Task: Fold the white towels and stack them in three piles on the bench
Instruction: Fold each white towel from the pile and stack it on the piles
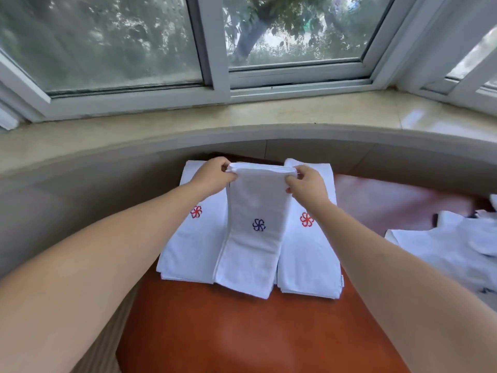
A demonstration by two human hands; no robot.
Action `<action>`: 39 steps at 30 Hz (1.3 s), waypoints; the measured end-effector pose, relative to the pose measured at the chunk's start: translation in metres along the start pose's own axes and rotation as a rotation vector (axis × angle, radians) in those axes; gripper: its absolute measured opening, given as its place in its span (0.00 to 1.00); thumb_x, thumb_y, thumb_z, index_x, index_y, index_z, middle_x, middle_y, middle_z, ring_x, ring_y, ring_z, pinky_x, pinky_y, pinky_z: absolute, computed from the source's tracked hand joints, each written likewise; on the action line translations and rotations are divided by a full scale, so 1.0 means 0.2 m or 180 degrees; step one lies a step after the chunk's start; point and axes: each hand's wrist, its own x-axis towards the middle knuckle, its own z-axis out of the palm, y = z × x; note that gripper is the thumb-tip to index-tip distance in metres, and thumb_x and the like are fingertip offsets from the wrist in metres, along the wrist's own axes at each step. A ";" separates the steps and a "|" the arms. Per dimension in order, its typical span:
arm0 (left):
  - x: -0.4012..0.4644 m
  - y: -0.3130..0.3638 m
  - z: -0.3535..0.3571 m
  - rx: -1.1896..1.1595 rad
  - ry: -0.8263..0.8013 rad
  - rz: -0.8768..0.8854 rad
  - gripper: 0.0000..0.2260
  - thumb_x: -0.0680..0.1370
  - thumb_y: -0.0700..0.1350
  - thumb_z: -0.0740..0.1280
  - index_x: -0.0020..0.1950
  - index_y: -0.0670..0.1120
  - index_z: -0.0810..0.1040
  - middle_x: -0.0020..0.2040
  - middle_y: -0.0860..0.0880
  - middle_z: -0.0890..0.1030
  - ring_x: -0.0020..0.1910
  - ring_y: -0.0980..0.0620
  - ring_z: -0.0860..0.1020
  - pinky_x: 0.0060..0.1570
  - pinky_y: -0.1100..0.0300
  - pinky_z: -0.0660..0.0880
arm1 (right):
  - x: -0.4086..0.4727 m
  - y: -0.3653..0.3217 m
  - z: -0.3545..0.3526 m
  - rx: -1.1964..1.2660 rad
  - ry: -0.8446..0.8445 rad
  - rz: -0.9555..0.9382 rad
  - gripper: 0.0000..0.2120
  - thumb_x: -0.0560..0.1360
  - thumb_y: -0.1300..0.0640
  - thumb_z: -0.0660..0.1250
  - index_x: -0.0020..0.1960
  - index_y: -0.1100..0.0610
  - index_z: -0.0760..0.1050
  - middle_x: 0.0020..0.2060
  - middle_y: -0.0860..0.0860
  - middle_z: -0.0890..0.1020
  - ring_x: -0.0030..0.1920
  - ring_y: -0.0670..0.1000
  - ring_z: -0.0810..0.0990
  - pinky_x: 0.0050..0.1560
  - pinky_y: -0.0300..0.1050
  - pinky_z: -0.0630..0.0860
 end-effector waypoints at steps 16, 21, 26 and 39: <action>0.67 -0.34 0.33 -0.0458 0.0122 -0.0616 0.17 0.80 0.48 0.67 0.69 0.53 0.71 0.55 0.52 0.80 0.53 0.47 0.79 0.50 0.52 0.76 | 0.64 0.24 0.36 0.0279 -0.0270 0.0361 0.25 0.80 0.55 0.62 0.76 0.44 0.67 0.65 0.40 0.73 0.47 0.41 0.79 0.48 0.41 0.78; 0.60 -0.52 0.46 -0.0324 -0.0463 -0.1087 0.30 0.80 0.49 0.69 0.79 0.54 0.59 0.65 0.49 0.78 0.59 0.44 0.79 0.62 0.46 0.77 | 0.53 0.43 0.44 0.0276 -0.0466 0.0633 0.27 0.78 0.57 0.62 0.76 0.45 0.67 0.69 0.44 0.72 0.57 0.43 0.77 0.51 0.38 0.74; 0.38 -0.62 0.49 -0.0462 -0.0580 -0.1268 0.29 0.80 0.53 0.69 0.78 0.51 0.62 0.63 0.48 0.78 0.58 0.46 0.79 0.63 0.49 0.76 | 0.29 0.53 0.48 -0.0171 -0.0206 0.0681 0.25 0.77 0.60 0.63 0.74 0.51 0.69 0.65 0.49 0.77 0.59 0.50 0.78 0.58 0.44 0.73; -0.39 -0.78 0.62 -0.1473 -0.1352 -0.2044 0.14 0.80 0.46 0.71 0.64 0.45 0.77 0.58 0.48 0.83 0.53 0.49 0.83 0.46 0.59 0.80 | -0.39 0.71 0.47 0.0247 -0.1307 0.2209 0.10 0.77 0.62 0.64 0.58 0.61 0.74 0.50 0.58 0.80 0.44 0.57 0.80 0.44 0.50 0.81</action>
